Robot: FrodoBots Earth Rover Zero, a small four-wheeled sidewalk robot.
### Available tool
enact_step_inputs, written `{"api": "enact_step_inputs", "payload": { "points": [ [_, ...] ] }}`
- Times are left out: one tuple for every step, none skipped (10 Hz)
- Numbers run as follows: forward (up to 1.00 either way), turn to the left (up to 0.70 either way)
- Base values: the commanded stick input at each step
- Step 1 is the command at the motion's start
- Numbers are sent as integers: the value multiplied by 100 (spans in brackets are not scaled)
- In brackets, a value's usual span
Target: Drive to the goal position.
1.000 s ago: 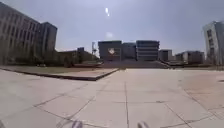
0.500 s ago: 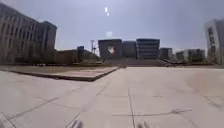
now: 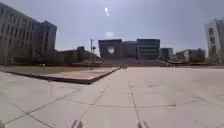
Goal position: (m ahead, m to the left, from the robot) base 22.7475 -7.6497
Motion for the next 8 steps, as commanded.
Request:
{"api": "enact_step_inputs", "payload": {
  "points": [
    [100,0],
    [100,0],
    [100,0],
    [100,0],
    [100,0],
    [100,0],
    [100,0],
    [100,-19]
  ]
}}
